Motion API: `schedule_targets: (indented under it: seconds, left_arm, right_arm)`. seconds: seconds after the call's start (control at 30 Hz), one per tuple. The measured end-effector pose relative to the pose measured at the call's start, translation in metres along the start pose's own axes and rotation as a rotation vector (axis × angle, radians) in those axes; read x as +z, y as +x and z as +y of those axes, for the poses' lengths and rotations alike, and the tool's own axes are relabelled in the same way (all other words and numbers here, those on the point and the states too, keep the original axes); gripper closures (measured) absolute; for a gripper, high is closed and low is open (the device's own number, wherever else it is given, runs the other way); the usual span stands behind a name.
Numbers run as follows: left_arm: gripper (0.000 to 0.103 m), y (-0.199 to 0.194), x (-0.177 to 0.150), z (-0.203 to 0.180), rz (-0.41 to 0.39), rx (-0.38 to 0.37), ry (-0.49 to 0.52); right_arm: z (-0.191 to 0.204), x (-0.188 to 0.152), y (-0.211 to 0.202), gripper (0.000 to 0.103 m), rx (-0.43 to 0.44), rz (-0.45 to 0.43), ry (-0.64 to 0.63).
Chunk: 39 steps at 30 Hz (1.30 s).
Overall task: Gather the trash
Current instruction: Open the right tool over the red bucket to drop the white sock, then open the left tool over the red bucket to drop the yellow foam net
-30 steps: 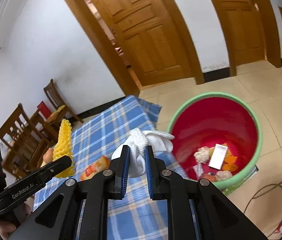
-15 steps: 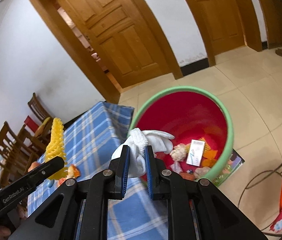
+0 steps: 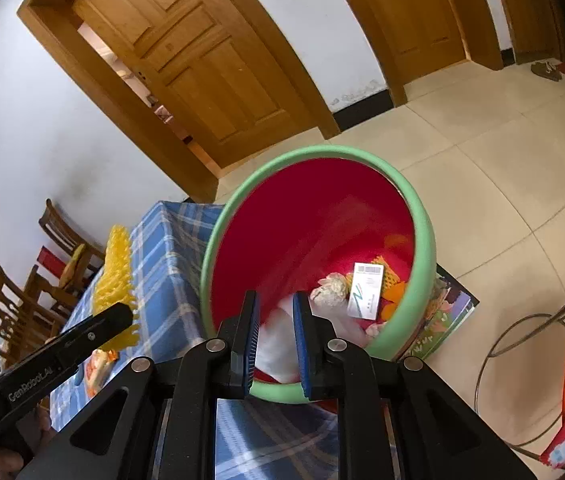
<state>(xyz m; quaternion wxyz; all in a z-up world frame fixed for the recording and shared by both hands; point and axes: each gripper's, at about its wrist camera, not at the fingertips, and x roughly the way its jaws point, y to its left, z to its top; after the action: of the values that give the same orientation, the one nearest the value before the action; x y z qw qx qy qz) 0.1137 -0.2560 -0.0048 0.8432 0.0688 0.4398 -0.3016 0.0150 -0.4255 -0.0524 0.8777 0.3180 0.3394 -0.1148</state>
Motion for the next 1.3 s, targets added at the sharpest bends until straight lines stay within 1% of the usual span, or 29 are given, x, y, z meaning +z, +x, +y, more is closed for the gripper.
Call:
schedule_targets:
  seconds: [0.07, 0.23, 0.3, 0.33, 0.37, 0.4, 0.53, 0.73, 0.9, 1.07, 1.3]
  left_arm:
    - [0.073, 0.005, 0.001, -0.004, 0.008, 0.001, 0.01]
    - [0.072, 0.011, 0.004, -0.012, 0.014, -0.001, 0.032]
    - [0.063, 0.012, 0.005, -0.014, 0.015, 0.006, 0.039]
    - [0.056, 0.013, 0.005, -0.015, 0.015, 0.01, 0.037]
    - [0.051, 0.013, 0.005, -0.015, 0.015, 0.015, 0.033]
    - [0.05, 0.014, 0.005, -0.014, 0.018, 0.02, 0.028]
    - [0.05, 0.015, 0.003, -0.011, 0.03, 0.024, 0.008]
    - [0.05, 0.007, 0.002, -0.009, 0.012, 0.019, -0.001]
    - [0.05, 0.001, 0.001, -0.001, -0.004, 0.026, -0.022]
    - [0.05, -0.008, -0.003, 0.012, -0.011, 0.027, -0.054]
    - [0.05, -0.025, -0.009, 0.03, -0.035, 0.044, -0.092]
  right_arm:
    - [-0.002, 0.0, 0.0, 0.081, -0.009, 0.003, -0.006]
    - [-0.008, 0.0, -0.003, 0.071, -0.013, -0.006, 0.016]
    - [-0.01, 0.001, -0.005, 0.068, -0.012, -0.008, 0.026]
    - [-0.01, 0.001, -0.006, 0.067, -0.011, -0.007, 0.028]
    - [-0.01, 0.001, -0.007, 0.065, -0.011, -0.008, 0.028]
    - [-0.01, 0.002, -0.008, 0.065, -0.011, -0.009, 0.028]
    - [-0.008, 0.0, -0.011, 0.065, -0.01, -0.013, 0.025]
    - [-0.004, 0.0, -0.012, 0.065, -0.006, -0.011, 0.024]
    - [0.0, -0.001, -0.015, 0.054, 0.0, -0.002, 0.016]
    - [0.009, -0.003, -0.019, 0.052, -0.002, -0.002, -0.004]
    - [0.026, -0.011, -0.026, 0.046, 0.007, -0.005, -0.037]
